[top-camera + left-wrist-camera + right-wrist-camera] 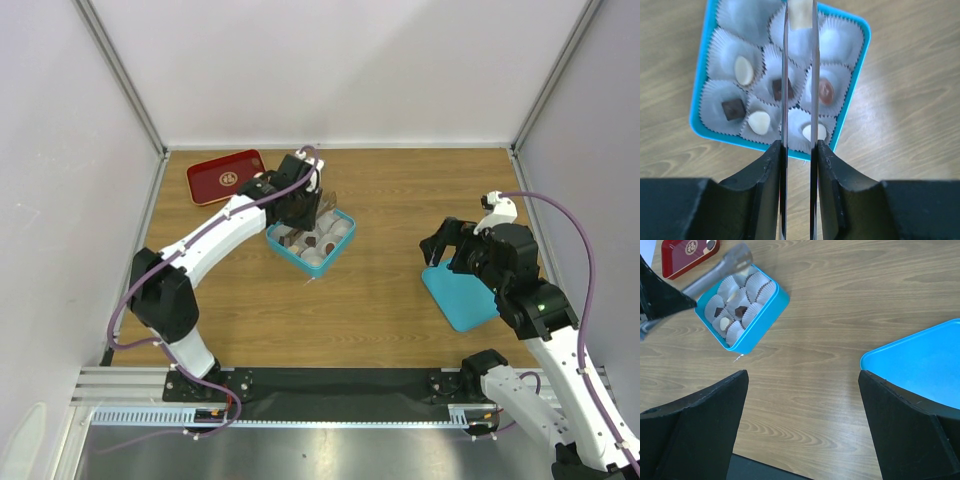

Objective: Pack the chocolate

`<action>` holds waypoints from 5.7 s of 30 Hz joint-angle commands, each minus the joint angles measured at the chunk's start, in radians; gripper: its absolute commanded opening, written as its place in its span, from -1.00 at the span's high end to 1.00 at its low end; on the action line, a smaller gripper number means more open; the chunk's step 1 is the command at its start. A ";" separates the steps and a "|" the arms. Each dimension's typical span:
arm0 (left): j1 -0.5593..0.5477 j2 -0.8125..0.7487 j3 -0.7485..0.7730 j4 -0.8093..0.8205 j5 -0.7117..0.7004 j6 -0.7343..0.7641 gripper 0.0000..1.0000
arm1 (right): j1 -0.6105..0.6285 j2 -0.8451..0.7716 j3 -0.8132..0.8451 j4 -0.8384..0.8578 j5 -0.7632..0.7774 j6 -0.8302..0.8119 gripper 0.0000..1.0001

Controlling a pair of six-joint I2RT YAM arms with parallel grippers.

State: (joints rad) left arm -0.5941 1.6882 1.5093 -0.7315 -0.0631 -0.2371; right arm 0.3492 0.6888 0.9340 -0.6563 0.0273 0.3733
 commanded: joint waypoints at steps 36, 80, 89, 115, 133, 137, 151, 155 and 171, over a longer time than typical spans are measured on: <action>-0.124 -0.070 -0.153 0.099 -0.052 -0.059 0.21 | -0.003 -0.009 0.035 0.015 0.007 0.015 -0.98; 0.315 0.152 0.282 0.009 -0.198 0.013 0.07 | -0.001 -0.008 0.009 0.053 -0.047 0.027 -0.98; 0.378 0.402 0.472 0.034 -0.164 0.021 0.04 | -0.001 0.014 -0.006 0.076 -0.044 0.012 -0.98; 0.407 0.459 0.410 0.115 -0.199 0.021 0.09 | -0.001 0.048 -0.029 0.103 -0.029 -0.002 -0.98; 0.422 0.502 0.414 0.121 -0.155 0.021 0.08 | -0.003 0.057 -0.024 0.112 -0.029 -0.007 -0.98; 0.425 0.508 0.413 0.121 -0.155 0.021 0.08 | -0.003 0.052 -0.027 0.109 -0.029 -0.007 -0.98; 0.448 0.545 0.448 0.118 -0.150 0.019 0.10 | -0.003 0.052 -0.040 0.113 0.003 -0.013 -0.98; 0.455 0.541 0.448 0.118 -0.150 0.018 0.10 | -0.003 0.057 -0.043 0.118 0.005 -0.010 -0.98; 0.458 0.426 0.387 0.060 -0.146 0.018 0.26 | -0.003 0.037 -0.047 0.119 -0.013 0.010 -0.98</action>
State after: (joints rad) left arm -0.1452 2.2166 1.9045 -0.6609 -0.2138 -0.2272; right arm 0.3492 0.7444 0.8806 -0.5663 0.0151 0.3809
